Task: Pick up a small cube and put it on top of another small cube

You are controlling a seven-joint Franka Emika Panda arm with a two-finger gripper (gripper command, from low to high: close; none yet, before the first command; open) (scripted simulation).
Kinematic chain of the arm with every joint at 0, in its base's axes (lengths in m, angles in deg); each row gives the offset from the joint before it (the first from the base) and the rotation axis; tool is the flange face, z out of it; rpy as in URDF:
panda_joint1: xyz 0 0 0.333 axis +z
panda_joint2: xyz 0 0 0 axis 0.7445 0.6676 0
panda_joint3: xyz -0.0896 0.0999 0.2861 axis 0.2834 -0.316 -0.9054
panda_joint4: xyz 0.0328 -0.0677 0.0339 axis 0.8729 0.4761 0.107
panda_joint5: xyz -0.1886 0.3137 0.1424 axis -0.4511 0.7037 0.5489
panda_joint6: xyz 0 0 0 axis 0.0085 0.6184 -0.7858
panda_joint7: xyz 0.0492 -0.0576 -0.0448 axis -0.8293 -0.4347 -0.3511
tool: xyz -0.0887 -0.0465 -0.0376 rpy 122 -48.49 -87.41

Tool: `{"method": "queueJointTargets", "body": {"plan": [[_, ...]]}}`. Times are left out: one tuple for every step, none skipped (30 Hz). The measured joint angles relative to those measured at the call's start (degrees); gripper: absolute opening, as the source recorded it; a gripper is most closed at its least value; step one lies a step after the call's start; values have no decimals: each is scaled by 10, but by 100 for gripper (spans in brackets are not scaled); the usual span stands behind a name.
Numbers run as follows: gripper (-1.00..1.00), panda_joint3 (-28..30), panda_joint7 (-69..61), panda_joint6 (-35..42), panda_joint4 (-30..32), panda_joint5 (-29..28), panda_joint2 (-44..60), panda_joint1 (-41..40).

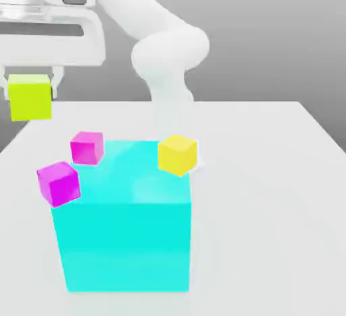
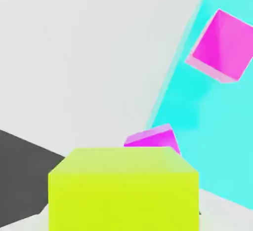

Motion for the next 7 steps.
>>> {"method": "queueJointTargets", "body": {"plan": [[-100,21,0,-17,13,-13,-2,6],[100,41,3,-34,26,-26,-4,11],[100,41,3,-34,26,-26,-4,11],[100,41,3,-34,26,-26,-4,11],[100,41,3,-34,26,-26,-4,11],[100,41,3,-34,26,-26,-4,11],[100,41,3,-34,26,-26,-4,11]]}}
